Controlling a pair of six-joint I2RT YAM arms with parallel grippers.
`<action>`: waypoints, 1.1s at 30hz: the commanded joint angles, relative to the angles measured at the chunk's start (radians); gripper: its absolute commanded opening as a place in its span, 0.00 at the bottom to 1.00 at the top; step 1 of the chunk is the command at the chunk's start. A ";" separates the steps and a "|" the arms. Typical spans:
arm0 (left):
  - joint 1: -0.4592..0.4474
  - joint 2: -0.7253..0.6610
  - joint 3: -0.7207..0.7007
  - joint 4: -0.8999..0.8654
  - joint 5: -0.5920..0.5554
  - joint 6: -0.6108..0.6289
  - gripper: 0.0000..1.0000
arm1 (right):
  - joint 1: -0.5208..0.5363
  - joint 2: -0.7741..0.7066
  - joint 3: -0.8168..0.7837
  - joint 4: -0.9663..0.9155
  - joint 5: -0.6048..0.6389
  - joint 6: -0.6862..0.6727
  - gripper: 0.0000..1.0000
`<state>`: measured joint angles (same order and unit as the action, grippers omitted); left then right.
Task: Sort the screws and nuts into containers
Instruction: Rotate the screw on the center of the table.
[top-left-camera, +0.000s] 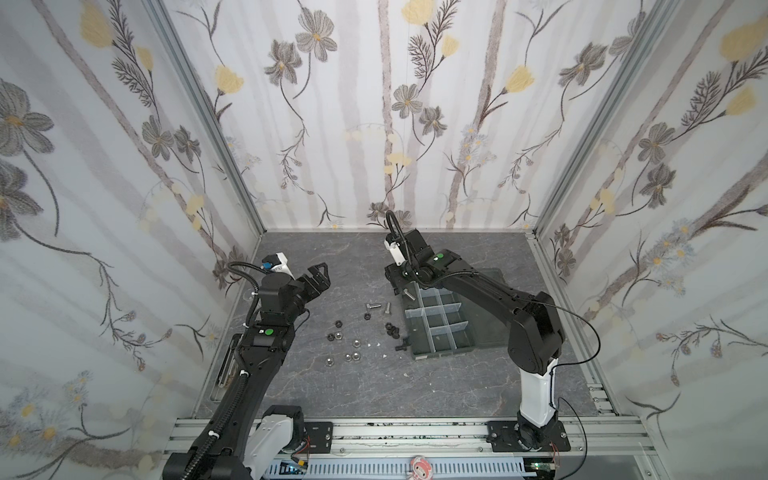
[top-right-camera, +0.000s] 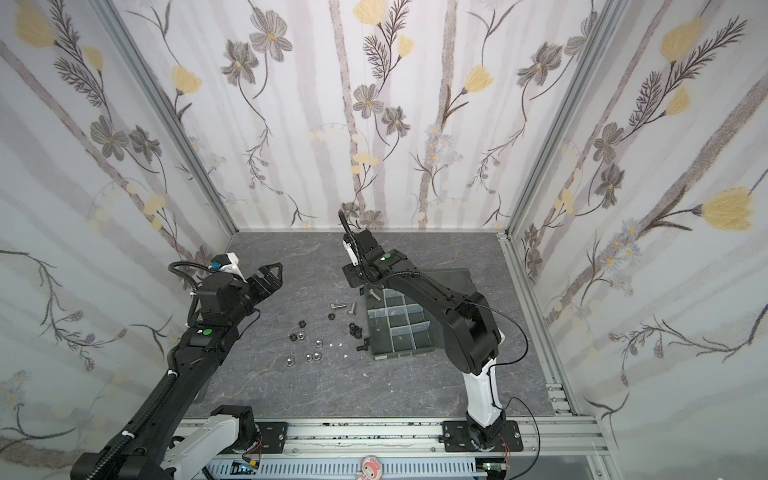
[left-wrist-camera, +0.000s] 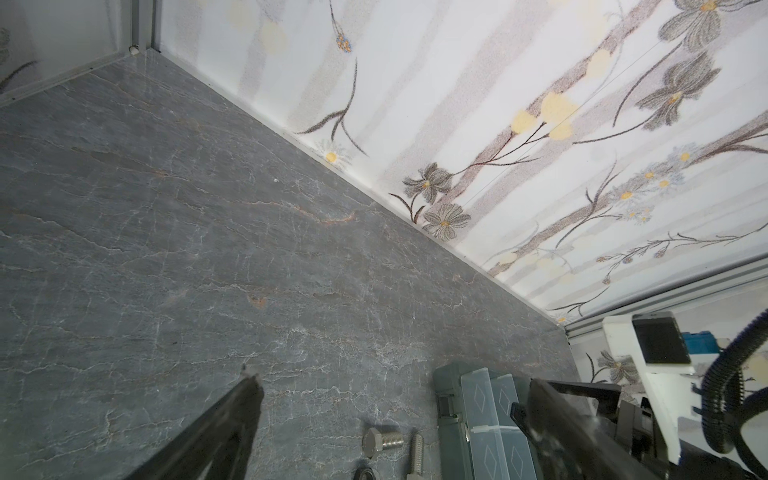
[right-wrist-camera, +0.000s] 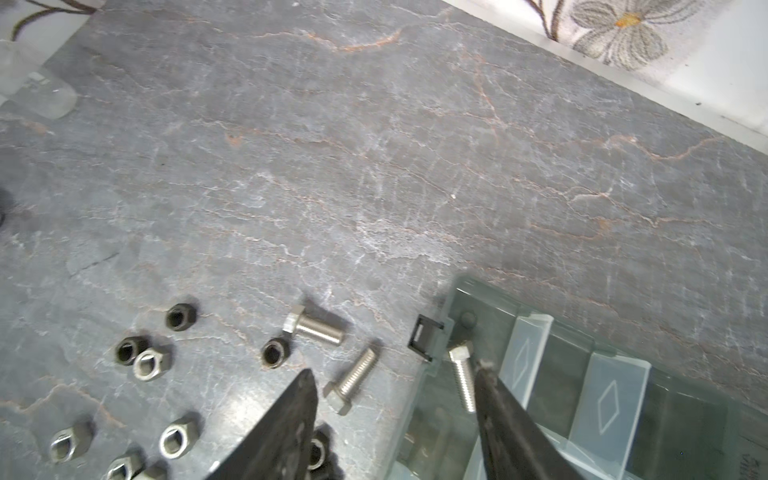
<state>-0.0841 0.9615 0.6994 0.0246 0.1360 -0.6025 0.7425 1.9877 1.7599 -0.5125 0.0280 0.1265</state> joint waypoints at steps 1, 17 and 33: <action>-0.001 -0.006 -0.010 0.003 0.014 -0.013 1.00 | 0.028 0.022 0.030 -0.029 -0.005 -0.015 0.57; 0.001 -0.043 -0.048 -0.009 -0.008 -0.010 1.00 | 0.113 0.183 0.098 -0.014 -0.073 0.013 0.54; 0.000 -0.020 -0.063 0.012 -0.009 -0.014 1.00 | 0.123 0.314 0.114 0.003 -0.075 0.010 0.50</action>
<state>-0.0837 0.9386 0.6334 0.0113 0.1322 -0.6064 0.8658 2.2944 1.8633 -0.5213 -0.0460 0.1410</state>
